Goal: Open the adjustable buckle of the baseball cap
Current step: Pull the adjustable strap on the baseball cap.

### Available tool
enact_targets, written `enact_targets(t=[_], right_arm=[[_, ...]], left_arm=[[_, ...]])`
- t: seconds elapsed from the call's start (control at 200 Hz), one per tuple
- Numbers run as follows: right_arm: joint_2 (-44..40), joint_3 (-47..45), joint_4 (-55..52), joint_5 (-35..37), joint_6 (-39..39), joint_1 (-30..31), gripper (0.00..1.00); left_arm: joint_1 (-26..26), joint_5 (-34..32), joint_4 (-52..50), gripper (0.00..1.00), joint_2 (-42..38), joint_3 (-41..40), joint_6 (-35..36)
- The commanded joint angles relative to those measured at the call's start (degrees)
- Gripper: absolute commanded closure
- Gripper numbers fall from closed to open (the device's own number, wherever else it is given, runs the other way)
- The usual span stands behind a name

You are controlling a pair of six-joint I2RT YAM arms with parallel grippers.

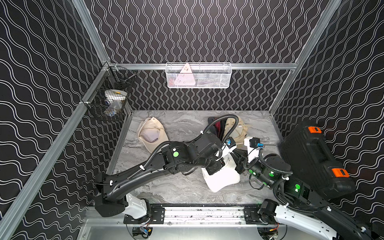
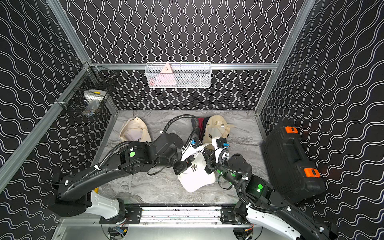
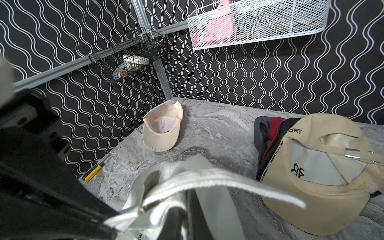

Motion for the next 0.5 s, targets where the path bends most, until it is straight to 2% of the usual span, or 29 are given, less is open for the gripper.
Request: enact_targets(t=[0.0,0.495], right_arm=[[0.9,0.7,-1.2,0.5,-2.0,-0.4,0.92],[2.7,0.0,-3.3,-10.3,-2.7,-0.3,0.74]], left_arm=[[-0.2,0.4,-8.1,1.00,-0.7,0.6,-0.6],[-0.2,0.9,-6.5,1.00,0.3,3.0,-0.4]])
